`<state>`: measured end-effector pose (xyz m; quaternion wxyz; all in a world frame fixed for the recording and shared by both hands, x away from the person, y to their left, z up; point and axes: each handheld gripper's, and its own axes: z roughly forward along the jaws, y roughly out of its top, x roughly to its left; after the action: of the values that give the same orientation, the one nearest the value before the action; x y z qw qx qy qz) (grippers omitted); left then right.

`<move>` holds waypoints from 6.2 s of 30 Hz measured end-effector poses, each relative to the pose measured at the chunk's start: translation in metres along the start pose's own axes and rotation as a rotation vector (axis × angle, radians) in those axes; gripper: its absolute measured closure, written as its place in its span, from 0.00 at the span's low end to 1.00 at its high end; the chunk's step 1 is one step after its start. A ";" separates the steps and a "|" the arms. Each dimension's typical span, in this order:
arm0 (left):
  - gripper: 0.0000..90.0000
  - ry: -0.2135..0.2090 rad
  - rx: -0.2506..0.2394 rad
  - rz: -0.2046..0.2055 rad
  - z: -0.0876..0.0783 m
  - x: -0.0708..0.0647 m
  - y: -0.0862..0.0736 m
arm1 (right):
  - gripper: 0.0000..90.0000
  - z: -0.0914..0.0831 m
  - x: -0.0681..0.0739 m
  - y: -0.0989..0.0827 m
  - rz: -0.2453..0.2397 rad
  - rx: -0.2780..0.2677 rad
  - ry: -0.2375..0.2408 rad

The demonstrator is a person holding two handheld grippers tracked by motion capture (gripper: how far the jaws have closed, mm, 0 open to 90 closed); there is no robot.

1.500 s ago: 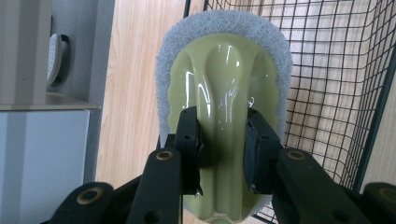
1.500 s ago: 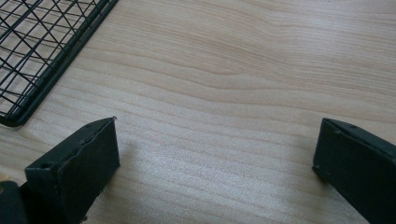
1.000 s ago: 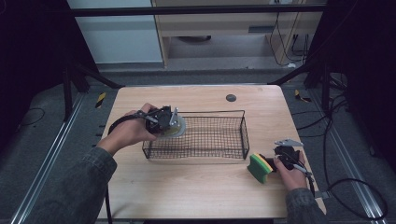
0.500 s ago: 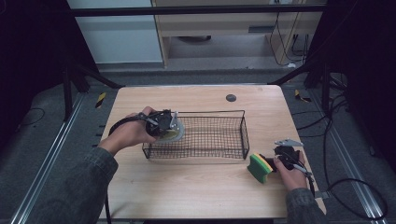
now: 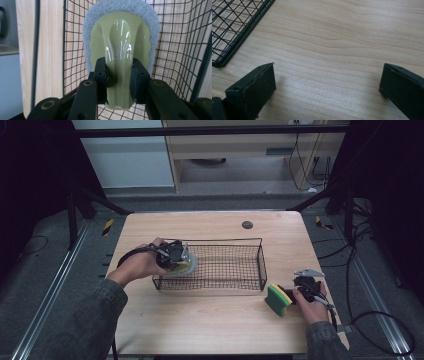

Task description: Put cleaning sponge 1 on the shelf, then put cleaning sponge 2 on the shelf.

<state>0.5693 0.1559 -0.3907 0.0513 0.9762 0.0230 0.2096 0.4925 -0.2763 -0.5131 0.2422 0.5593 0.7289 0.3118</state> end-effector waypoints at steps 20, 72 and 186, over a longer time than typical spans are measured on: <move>0.78 -0.052 0.024 -0.012 0.022 -0.001 0.007 | 0.01 0.000 0.000 0.000 0.000 0.000 0.000; 0.05 0.172 -0.570 -0.861 -0.031 -0.082 -0.103 | 0.08 -0.014 -0.012 -0.003 0.016 -0.013 -0.012; 0.00 0.045 -0.433 -0.946 0.059 -0.126 -0.129 | 0.71 -0.118 0.020 0.194 -0.309 0.146 0.068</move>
<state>0.4755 0.2703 -0.5092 0.3404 0.8212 0.4191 0.1844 0.5336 -0.2441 -0.2912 0.2214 0.4456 0.8347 0.2358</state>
